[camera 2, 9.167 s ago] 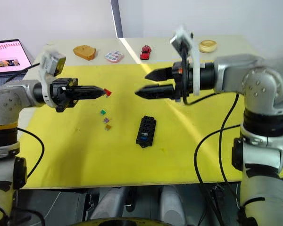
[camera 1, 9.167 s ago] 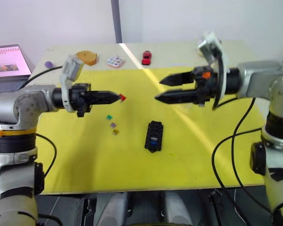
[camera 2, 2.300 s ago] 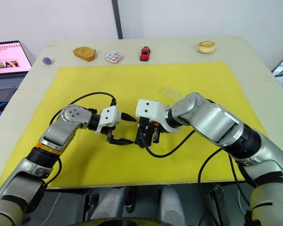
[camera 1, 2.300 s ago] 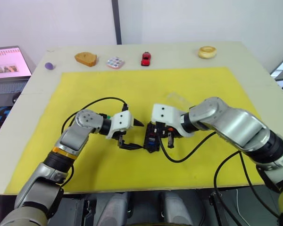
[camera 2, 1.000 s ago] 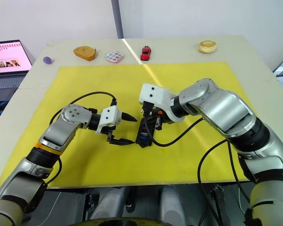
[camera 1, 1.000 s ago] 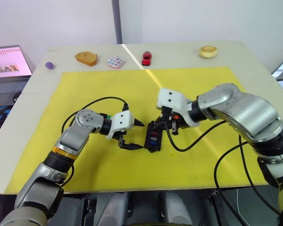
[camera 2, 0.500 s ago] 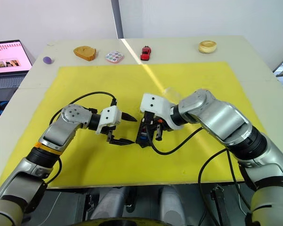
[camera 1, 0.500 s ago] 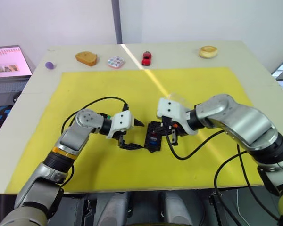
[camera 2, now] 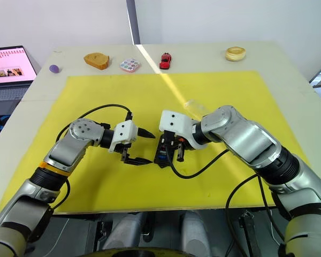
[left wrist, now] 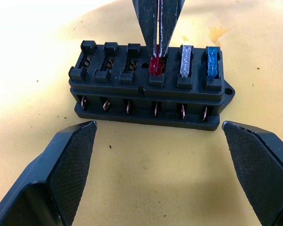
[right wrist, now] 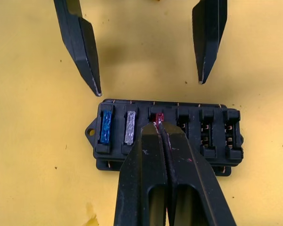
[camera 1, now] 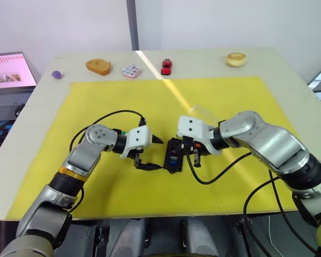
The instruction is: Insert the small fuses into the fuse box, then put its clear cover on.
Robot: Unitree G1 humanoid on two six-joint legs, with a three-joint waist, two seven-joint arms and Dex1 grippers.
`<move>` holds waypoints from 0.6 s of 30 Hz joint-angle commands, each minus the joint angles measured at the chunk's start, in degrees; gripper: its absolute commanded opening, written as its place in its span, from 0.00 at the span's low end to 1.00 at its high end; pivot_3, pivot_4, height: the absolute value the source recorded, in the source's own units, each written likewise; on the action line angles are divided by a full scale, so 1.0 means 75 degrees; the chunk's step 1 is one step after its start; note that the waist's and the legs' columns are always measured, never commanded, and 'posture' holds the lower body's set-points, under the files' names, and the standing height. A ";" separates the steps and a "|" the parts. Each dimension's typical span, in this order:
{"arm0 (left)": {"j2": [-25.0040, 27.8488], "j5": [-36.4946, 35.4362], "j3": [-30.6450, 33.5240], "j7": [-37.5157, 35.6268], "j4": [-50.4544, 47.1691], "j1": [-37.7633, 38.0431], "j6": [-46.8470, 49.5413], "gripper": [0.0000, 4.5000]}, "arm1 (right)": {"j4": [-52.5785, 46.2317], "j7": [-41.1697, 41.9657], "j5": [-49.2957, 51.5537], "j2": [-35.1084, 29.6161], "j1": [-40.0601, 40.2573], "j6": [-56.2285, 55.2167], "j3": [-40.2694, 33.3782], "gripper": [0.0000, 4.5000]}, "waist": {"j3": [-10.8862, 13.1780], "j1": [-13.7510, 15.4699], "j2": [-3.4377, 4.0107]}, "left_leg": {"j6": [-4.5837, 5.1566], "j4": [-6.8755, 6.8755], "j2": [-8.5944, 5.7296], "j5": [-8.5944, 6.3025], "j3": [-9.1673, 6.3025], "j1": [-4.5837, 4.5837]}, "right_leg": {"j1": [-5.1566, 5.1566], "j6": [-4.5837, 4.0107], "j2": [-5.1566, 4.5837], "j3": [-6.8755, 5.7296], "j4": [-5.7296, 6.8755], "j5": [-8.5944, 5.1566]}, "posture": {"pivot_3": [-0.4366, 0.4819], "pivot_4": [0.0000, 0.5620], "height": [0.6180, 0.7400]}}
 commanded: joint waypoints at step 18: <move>0.0086 -0.0065 0.0162 0.0010 -0.0231 -0.0077 -0.0008 1.00 | 0.0773 0.0240 -0.1310 -0.0401 0.0691 -0.0672 0.0922 0.01 | -0.0129 0.0126 -0.0051 | 0.0000 0.0005 0.0000 -0.0002 -0.0011 0.0020 | 0.0014 -0.0001 0.0000 -0.0010 -0.0008 -0.0001 | 0.48 0.27 1.00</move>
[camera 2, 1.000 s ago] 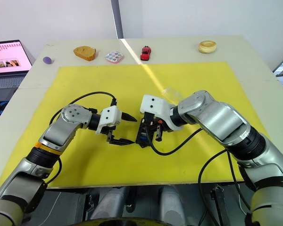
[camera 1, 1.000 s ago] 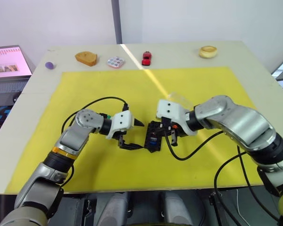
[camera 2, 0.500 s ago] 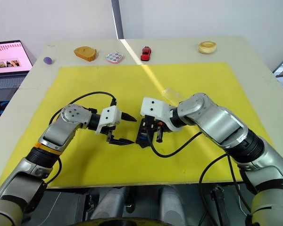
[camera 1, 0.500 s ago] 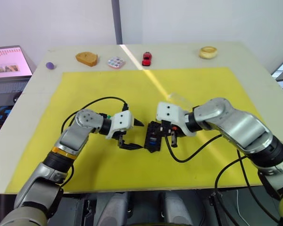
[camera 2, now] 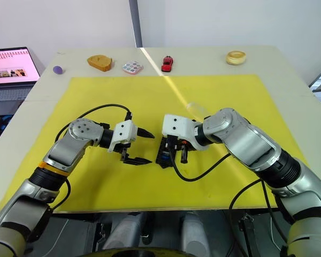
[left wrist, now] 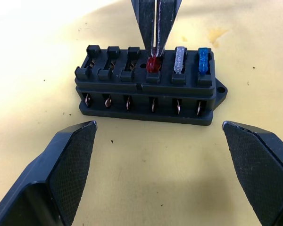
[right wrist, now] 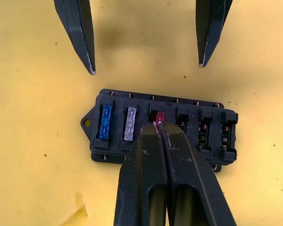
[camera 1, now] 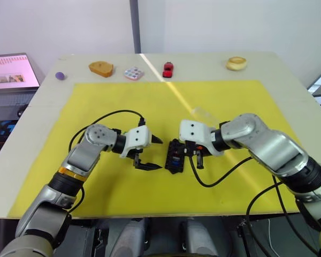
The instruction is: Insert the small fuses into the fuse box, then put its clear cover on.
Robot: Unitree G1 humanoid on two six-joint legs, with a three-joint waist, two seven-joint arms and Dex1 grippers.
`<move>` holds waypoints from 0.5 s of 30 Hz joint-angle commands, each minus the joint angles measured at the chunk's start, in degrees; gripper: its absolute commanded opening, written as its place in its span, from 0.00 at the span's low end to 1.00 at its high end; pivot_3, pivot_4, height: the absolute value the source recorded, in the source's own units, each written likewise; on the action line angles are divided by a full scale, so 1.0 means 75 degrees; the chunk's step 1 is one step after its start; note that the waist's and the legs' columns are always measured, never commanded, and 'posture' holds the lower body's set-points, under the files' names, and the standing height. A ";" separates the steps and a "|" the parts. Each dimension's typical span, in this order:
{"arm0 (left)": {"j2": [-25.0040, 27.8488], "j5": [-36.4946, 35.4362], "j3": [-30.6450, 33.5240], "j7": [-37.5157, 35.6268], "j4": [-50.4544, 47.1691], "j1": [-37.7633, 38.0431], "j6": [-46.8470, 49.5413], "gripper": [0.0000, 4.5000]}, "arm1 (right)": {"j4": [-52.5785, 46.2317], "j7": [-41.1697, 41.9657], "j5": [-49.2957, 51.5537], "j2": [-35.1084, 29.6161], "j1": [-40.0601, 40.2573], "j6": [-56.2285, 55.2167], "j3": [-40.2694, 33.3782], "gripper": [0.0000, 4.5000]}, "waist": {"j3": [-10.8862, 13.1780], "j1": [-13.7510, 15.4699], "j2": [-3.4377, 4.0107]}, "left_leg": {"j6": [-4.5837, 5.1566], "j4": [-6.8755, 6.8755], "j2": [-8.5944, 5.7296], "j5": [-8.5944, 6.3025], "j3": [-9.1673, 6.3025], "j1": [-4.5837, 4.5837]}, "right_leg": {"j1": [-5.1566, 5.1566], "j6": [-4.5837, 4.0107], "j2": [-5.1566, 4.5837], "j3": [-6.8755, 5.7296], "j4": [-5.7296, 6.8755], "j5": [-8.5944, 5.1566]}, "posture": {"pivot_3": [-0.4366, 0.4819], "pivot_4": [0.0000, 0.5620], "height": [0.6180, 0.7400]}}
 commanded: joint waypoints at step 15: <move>0.0642 -0.1434 0.1283 -0.0092 -0.1218 -0.0348 0.1780 1.00 | -0.0080 0.0478 0.1385 0.0262 -0.0477 0.0699 -0.2246 0.01 | 0.0011 0.0046 0.0003 | -0.0001 -0.0004 0.0001 0.0001 0.0002 -0.0033 | -0.0012 0.0000 0.0001 0.0004 0.0005 0.0000 | 0.48 0.27 1.00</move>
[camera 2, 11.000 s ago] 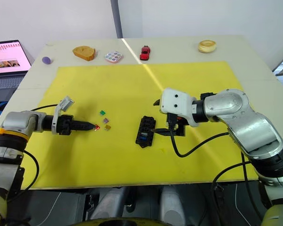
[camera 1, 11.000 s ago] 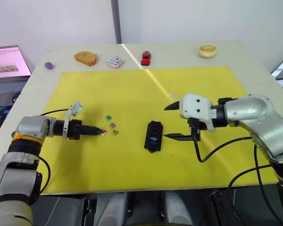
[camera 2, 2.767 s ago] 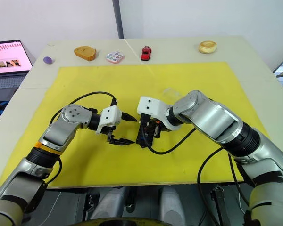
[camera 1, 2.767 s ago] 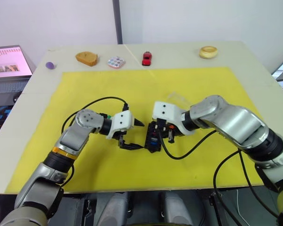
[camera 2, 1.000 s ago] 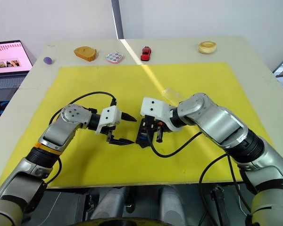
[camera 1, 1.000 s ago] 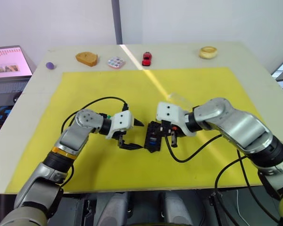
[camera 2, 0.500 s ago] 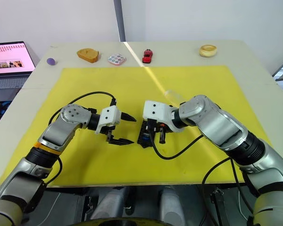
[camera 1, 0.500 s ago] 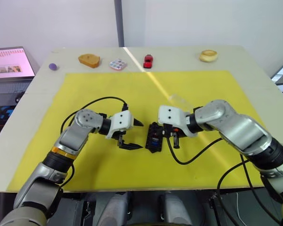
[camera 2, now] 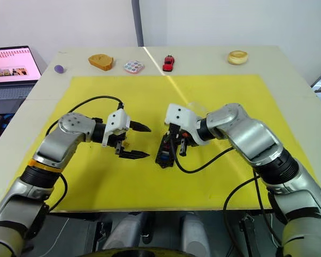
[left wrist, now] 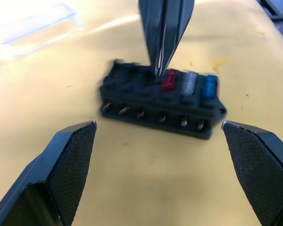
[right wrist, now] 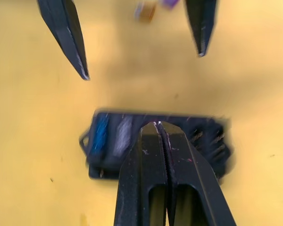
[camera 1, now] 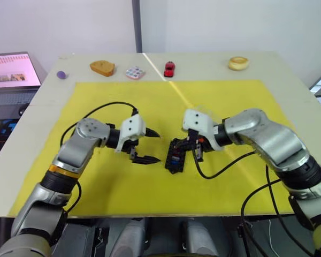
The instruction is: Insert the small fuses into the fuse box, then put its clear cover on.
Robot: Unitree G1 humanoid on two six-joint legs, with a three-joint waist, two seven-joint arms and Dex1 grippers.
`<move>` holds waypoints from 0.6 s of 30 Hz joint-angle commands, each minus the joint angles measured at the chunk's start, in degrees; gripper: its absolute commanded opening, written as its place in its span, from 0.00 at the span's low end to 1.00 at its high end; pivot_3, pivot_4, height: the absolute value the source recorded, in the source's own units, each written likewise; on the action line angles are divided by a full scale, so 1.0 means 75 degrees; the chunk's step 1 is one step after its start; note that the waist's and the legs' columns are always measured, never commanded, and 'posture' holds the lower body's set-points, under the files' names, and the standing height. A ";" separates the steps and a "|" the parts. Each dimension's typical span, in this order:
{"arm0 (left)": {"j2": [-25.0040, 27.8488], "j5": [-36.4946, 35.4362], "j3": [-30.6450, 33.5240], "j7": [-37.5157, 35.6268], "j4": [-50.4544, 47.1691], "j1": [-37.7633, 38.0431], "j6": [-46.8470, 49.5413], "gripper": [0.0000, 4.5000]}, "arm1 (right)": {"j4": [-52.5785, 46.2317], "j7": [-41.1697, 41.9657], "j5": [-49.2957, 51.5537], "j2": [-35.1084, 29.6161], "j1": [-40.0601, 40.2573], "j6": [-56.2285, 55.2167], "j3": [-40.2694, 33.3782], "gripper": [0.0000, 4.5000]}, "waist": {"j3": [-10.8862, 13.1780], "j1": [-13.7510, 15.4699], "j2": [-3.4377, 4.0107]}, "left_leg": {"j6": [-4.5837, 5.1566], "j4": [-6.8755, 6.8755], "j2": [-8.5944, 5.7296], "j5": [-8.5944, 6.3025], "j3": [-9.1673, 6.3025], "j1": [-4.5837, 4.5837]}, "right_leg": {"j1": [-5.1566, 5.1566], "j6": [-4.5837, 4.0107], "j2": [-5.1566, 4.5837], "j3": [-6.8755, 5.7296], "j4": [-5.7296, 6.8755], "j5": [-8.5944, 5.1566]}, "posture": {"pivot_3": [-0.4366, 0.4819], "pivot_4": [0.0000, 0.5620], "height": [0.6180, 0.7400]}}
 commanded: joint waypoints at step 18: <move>0.3915 -0.0883 0.2745 -0.0672 -0.0040 0.1795 0.1004 1.00 | 0.0568 0.1515 0.0359 -0.3745 0.2486 -0.2094 -0.3375 0.51 | 0.0027 0.0009 0.0026 | -0.0003 -0.0036 0.0007 -0.0003 0.0008 0.0009 | -0.0018 -0.0021 -0.0005 0.0004 -0.0039 -0.0011 | 0.48 0.27 1.00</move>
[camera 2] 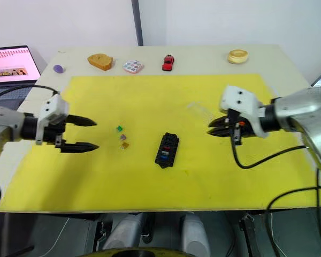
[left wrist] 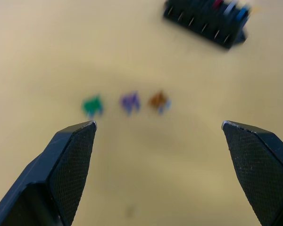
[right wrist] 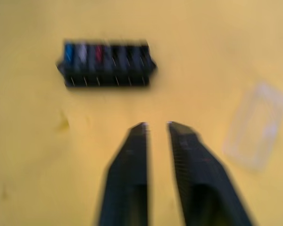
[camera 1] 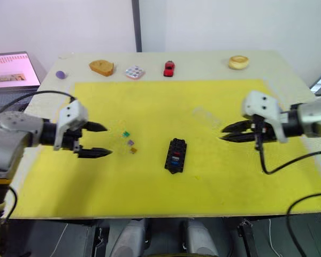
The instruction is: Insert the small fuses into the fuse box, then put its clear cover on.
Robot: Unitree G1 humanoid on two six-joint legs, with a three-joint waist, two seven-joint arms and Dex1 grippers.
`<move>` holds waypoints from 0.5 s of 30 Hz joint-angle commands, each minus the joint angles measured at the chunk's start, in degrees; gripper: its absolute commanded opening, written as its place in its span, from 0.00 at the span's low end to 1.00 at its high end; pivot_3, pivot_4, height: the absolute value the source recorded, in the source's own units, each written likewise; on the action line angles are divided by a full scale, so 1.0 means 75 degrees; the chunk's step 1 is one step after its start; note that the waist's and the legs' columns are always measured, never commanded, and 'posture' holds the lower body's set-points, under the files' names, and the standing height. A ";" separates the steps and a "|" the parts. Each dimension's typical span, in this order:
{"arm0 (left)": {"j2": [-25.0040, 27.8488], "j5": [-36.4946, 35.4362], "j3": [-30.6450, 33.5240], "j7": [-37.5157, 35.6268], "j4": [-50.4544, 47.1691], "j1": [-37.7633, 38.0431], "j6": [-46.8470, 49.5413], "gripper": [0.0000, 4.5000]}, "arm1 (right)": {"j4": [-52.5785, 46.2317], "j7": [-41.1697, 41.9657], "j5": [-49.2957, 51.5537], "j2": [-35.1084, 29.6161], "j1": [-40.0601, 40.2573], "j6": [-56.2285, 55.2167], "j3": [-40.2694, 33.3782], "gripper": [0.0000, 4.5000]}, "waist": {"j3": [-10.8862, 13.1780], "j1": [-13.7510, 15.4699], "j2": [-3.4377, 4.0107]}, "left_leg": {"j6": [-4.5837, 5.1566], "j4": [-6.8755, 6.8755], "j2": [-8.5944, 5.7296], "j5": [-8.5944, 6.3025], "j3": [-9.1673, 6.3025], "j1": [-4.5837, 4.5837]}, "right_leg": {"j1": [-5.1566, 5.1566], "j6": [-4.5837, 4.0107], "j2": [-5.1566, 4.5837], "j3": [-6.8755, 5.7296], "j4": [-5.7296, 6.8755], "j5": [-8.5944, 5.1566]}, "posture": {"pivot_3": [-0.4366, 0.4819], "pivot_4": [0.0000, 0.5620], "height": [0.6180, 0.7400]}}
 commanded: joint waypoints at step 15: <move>0.0822 0.0583 0.1088 0.0035 0.2120 0.0970 -0.1611 1.00 | 0.1623 0.0118 -0.0657 -0.0827 0.1627 -0.1490 -0.1776 0.99 | 0.0035 -0.0037 0.0064 | -0.0020 -0.0058 0.0005 -0.0009 0.0021 0.0001 | -0.0011 -0.0009 -0.0006 0.0019 -0.0029 -0.0004 | 0.48 0.27 1.00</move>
